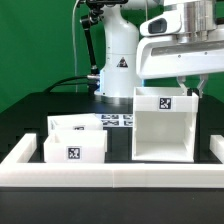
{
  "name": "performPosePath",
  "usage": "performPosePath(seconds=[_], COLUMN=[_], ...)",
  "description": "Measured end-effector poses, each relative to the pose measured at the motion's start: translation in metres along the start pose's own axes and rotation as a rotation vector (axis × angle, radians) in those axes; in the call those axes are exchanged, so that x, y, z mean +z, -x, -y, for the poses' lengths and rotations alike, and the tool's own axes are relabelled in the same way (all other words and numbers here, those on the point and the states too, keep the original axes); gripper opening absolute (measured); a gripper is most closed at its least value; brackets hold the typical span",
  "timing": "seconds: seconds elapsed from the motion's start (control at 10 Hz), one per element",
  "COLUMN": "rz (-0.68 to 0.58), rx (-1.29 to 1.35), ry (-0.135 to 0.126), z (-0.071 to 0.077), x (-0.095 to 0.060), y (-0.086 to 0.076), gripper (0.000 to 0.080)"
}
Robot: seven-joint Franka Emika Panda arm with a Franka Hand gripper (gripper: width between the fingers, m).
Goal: Assemble drawer
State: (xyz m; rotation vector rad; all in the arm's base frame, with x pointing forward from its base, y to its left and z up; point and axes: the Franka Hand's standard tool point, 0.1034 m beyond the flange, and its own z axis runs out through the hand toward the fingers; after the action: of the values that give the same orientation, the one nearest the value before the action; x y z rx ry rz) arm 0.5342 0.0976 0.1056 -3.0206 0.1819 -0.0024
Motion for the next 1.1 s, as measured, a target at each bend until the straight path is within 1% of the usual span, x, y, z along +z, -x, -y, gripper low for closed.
performPosePath(seconds=[0.3,0.4,0.6,0.9,1.1], rz=[0.000,-0.007,-0.057,-0.061,-0.060], rx=[0.019,0.014,-0.030,-0.029,0.087], ry=[-0.010,-0.015,-0.026,-0.027,-0.031], z=[0.005,0.007,0.011,0.010,0.012], x=[-0.002,0.000,0.000,-0.001,-0.001], y=[-0.033,-0.043,-0.065,-0.067,-0.067], gripper=[0.0038,0.0038,0.0039,0.0041,0.0041])
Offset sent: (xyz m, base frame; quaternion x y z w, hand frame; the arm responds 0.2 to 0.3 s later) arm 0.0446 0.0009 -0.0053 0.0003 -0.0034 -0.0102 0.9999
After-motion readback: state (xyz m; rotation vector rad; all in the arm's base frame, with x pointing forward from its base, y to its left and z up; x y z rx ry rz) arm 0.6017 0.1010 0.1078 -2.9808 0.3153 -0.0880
